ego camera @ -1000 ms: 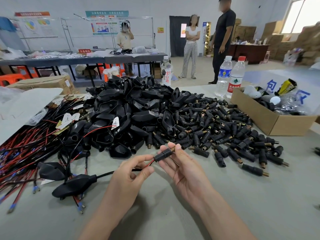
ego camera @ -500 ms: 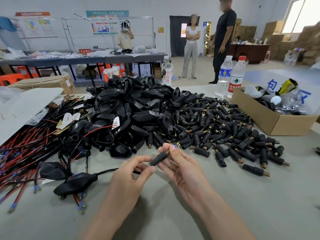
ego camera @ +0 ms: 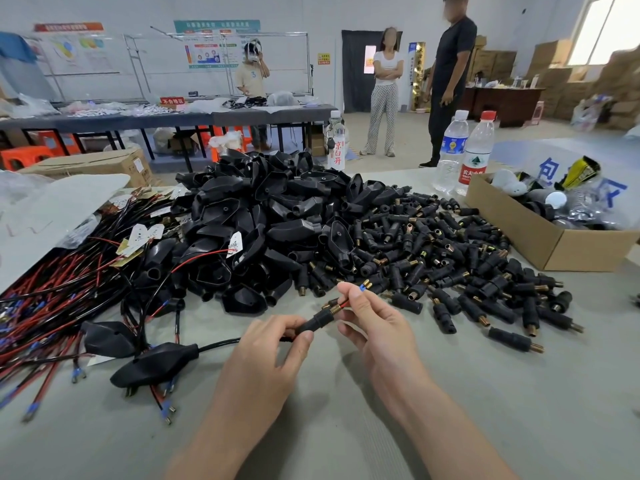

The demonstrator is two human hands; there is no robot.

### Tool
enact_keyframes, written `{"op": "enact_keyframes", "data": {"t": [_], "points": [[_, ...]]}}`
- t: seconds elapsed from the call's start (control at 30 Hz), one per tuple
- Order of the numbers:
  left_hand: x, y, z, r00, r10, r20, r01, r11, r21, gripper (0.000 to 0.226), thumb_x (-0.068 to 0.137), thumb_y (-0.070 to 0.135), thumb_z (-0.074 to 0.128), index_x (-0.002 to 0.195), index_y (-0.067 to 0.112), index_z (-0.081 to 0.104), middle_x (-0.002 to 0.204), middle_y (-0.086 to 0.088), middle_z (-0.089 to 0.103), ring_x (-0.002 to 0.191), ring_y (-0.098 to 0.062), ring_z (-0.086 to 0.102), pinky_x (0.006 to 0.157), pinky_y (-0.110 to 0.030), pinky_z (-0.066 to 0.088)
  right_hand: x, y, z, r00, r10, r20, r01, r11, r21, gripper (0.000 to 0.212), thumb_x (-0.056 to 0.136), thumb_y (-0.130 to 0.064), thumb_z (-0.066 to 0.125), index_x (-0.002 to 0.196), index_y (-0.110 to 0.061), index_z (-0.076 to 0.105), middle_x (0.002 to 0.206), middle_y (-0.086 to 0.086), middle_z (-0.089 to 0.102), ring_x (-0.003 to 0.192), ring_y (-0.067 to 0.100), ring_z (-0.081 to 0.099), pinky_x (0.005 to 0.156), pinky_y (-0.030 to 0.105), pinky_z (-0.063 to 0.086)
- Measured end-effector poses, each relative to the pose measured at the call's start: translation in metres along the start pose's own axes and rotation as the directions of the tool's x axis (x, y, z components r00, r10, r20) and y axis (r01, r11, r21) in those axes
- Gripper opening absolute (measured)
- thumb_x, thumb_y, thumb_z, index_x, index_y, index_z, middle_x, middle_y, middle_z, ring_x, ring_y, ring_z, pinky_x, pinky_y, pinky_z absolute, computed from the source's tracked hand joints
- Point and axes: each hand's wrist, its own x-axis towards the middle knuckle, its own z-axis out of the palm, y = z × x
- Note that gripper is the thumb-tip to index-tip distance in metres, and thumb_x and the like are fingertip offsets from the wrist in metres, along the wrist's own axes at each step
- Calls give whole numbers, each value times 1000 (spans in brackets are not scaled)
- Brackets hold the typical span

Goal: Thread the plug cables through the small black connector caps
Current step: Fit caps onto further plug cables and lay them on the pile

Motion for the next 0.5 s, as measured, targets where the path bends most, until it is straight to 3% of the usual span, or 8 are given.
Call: {"op": "enact_keyframes", "data": {"t": [0.1, 0.23, 0.43, 0.5], "points": [[-1, 0, -2, 1000, 7, 3, -7, 1000, 29, 7, 90, 53, 50, 94, 52, 55, 95, 30, 59, 96, 7, 53, 72, -12, 38, 1, -1, -1, 1000, -11, -6, 11, 1000, 12, 23, 85, -37, 64, 97, -26, 81, 86, -5, 71, 79, 7, 66, 73, 20, 54], [-1, 1, -5, 999, 47, 11, -47, 996, 69, 22, 90, 63, 34, 97, 53, 51, 96, 28, 56, 97, 2, 52, 75, -16, 40, 2, -3, -3, 1000, -16, -18, 17, 998, 59, 26, 82, -37, 64, 95, -21, 81, 84, -3, 72, 79, 9, 68, 72, 21, 57], [-3, -1, -7, 997, 77, 12, -78, 981, 180, 34, 93, 61, 31, 105, 42, 56, 88, 23, 57, 92, 0, 53, 74, -26, 46, 3, -3, -4, 1000, -4, -14, 6, 993, 115, 28, 87, -30, 64, 102, -11, 77, 86, 3, 71, 85, 20, 70, 75, 26, 59], [-2, -1, -7, 997, 77, 3, -76, 974, 215, 33, 93, 62, 31, 102, 42, 55, 87, 24, 57, 91, 1, 53, 71, -24, 45, 4, -4, -5, 1000, -5, -28, 9, 992, 126, 24, 91, -27, 62, 102, -10, 77, 86, 4, 71, 82, 19, 70, 73, 26, 59]]}}
